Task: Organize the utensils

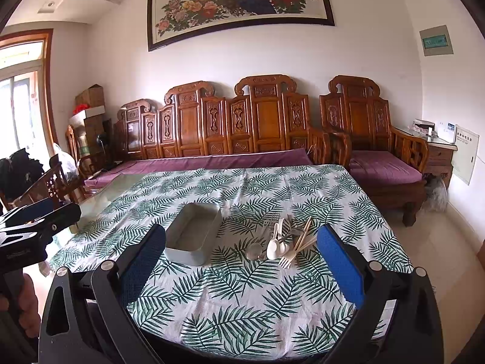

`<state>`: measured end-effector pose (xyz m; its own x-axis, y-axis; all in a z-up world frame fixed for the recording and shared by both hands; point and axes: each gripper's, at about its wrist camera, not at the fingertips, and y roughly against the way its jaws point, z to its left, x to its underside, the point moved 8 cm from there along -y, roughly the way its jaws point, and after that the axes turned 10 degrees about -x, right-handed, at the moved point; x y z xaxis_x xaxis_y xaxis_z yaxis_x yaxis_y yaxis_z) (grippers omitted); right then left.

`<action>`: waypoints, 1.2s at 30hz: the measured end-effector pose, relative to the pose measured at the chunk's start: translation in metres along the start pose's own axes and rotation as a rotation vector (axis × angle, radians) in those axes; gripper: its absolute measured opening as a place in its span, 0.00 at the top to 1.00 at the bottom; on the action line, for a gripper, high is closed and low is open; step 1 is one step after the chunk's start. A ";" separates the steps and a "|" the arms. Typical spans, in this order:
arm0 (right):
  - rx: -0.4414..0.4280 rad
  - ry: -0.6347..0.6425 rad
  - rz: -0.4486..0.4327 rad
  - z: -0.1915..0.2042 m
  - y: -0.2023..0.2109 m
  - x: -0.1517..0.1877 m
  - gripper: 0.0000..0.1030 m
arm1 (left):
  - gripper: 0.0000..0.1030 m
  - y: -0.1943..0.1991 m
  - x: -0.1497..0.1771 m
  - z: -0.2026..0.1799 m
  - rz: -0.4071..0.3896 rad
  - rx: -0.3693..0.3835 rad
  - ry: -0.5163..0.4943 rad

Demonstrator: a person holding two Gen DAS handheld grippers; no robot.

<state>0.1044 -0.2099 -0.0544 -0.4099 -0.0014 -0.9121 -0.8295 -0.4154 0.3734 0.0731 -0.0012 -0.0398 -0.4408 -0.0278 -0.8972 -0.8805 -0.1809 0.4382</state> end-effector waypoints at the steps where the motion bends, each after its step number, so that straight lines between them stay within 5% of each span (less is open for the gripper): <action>1: 0.000 0.000 0.000 0.000 0.000 0.000 0.02 | 0.06 0.000 0.000 0.000 0.000 0.000 0.000; 36: -0.004 -0.009 0.008 -0.002 -0.007 0.007 0.02 | 0.06 0.001 -0.002 -0.001 -0.005 0.002 0.000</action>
<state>0.1084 -0.2091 -0.0636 -0.4200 0.0037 -0.9075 -0.8247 -0.4189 0.3800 0.0738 -0.0024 -0.0373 -0.4366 -0.0268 -0.8993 -0.8829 -0.1794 0.4340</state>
